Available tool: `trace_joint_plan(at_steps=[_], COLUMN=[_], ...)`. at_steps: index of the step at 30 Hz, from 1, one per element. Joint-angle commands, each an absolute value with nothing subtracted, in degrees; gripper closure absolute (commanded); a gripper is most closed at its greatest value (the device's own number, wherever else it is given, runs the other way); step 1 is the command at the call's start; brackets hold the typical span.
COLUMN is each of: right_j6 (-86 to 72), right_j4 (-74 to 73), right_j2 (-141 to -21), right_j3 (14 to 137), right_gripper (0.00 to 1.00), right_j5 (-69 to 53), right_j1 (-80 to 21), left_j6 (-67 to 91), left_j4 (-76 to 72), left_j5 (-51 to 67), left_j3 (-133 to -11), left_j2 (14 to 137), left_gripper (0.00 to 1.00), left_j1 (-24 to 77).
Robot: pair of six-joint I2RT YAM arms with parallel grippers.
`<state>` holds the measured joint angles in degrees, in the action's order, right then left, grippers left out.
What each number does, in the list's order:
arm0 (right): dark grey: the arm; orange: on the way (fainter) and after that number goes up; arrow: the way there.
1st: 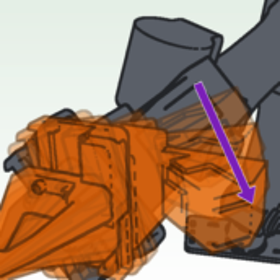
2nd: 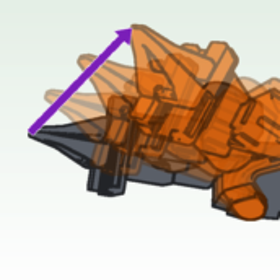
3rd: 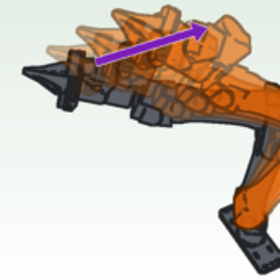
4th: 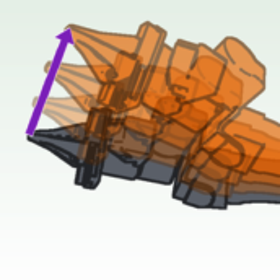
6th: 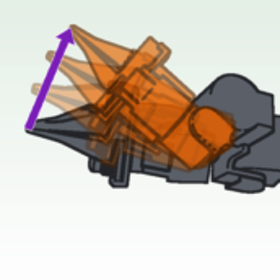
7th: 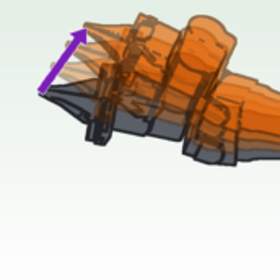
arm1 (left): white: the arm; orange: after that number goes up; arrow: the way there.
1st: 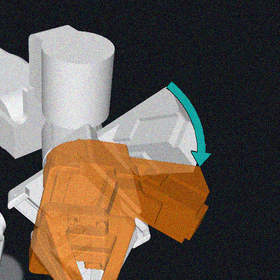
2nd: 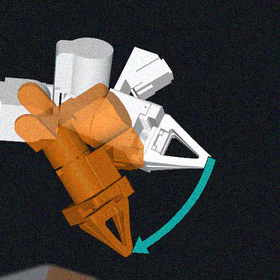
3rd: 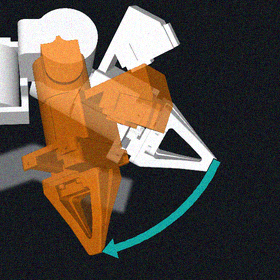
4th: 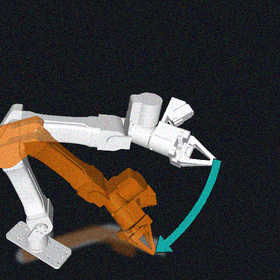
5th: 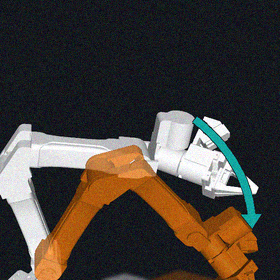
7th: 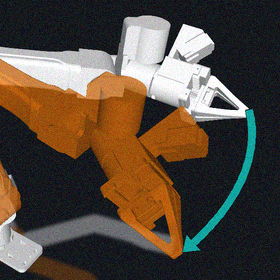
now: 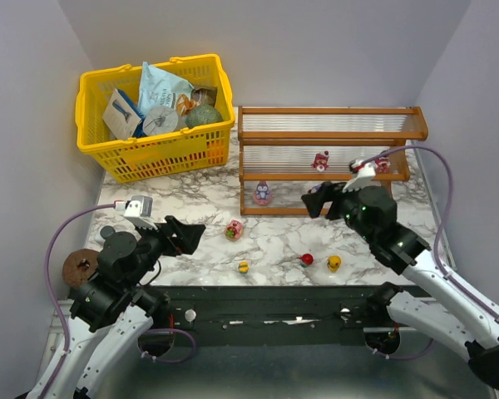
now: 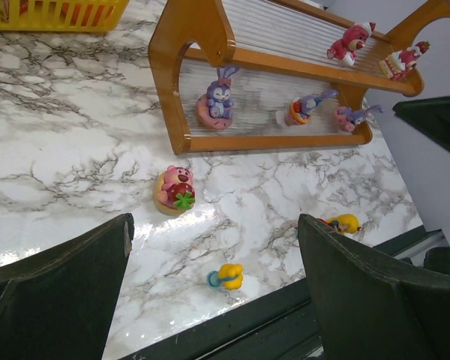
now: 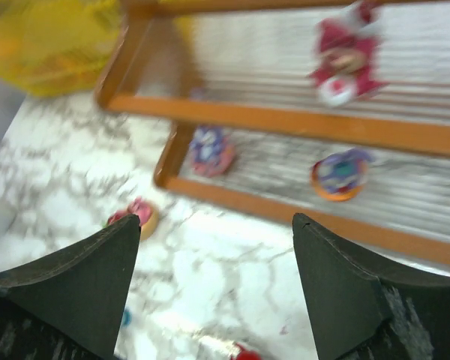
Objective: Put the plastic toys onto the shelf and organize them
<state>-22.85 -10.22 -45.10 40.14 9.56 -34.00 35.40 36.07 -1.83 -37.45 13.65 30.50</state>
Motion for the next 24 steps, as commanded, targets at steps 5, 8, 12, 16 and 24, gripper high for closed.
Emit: trace_joint_plan(at_steps=[5, 8, 12, 16, 24], right_j6=[-22.2, -27.7, -40.4, -52.1, -65.9], right_j4=[-2.4, -4.0, -7.0, -16.9, -31.8], right_j2=[-58.5, -70.1, -84.2, -98.5, -114.1], right_j3=[40.4, 46.5, 55.3, 69.4, 84.5], right_gripper=[0.09, 0.09, 0.09, 0.09, 0.14], right_j5=[23.2, 29.3, 39.1, 50.2, 52.9], right_j1=[-57.9, -63.3, -71.2, -75.7, -76.8], left_j6=[35.7, 35.8, 35.9, 35.9, 35.8], left_j4=[35.9, 36.4, 36.3, 36.3, 36.4], left_j5=[-3.0, -3.7, -3.9, -3.8, -3.7], left_j3=[-37.3, -37.5, -37.4, -37.4, -37.5], left_j2=[14.0, 14.9, 14.8, 14.2, 14.6], left_gripper=[0.01, 0.01, 0.01, 0.01, 0.01], left_j1=[30.8, 30.8, 30.8, 30.8, 30.8])
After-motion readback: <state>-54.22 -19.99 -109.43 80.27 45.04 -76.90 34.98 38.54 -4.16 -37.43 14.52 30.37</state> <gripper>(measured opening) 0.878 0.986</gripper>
